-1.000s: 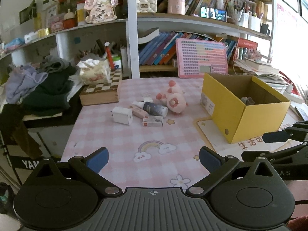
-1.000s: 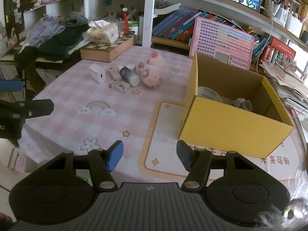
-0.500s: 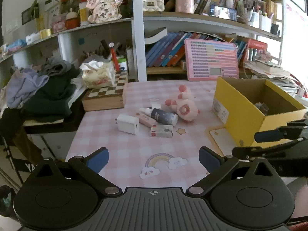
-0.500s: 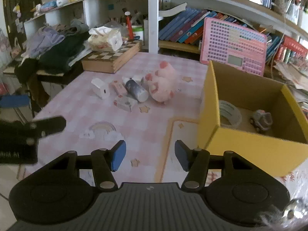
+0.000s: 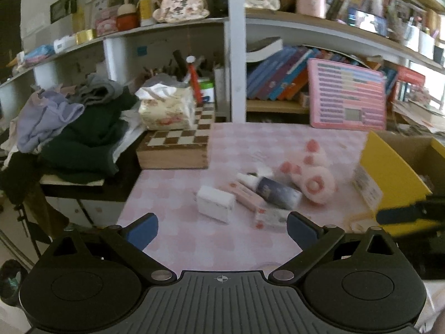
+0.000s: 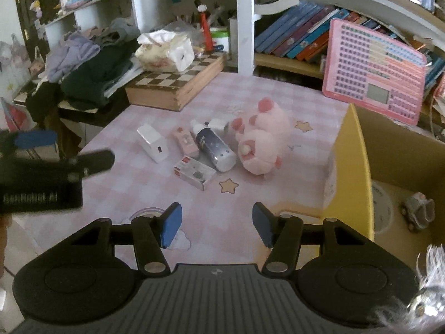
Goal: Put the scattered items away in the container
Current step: 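Move both tools toward the white charger and spray bottle, then grasp the white charger with the left tool while the right tool grasps the small white-red box, then carry the charger and small box up over the yellow box with both tools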
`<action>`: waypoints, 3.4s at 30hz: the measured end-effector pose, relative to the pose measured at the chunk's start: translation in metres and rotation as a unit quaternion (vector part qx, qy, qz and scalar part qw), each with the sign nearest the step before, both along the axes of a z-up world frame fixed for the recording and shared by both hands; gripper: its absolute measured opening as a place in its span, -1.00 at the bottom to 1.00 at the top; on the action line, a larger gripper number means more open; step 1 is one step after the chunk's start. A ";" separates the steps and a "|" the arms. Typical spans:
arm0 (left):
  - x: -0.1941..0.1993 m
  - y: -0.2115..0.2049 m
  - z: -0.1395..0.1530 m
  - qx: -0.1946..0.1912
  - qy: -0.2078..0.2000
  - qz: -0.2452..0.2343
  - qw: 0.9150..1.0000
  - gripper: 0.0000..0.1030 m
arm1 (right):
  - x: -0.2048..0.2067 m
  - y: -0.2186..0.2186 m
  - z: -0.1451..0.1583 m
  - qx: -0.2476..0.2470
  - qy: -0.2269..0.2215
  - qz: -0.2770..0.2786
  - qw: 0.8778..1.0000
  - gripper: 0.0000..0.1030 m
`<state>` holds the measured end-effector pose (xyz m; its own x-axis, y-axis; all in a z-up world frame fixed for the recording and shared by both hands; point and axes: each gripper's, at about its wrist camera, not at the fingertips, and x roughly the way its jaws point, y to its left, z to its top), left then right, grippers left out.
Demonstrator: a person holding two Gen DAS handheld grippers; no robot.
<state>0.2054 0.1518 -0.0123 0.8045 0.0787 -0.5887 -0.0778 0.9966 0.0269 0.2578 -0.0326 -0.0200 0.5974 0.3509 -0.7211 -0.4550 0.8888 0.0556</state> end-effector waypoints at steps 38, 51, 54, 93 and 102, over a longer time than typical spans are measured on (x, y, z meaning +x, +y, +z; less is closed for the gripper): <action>0.129 0.031 -0.079 -0.055 0.089 0.017 0.994 0.28 | 0.094 0.078 -0.073 -0.015 0.029 0.018 0.999 0.26; 0.111 0.035 -0.062 -0.070 0.085 0.019 0.994 0.28 | 0.088 0.078 -0.071 -0.022 0.027 0.050 0.998 0.09; 0.105 0.034 -0.057 -0.067 0.080 0.018 0.994 0.28 | 0.082 0.077 -0.067 -0.018 0.026 0.056 0.998 0.09; -0.086 -0.015 0.027 -0.087 0.012 -0.095 0.992 0.28 | -0.085 -0.006 0.034 0.026 -0.013 0.062 0.998 0.09; -0.115 -0.034 0.033 -0.094 0.001 -0.135 0.986 0.28 | -0.119 -0.033 0.040 0.041 -0.018 0.002 0.999 0.09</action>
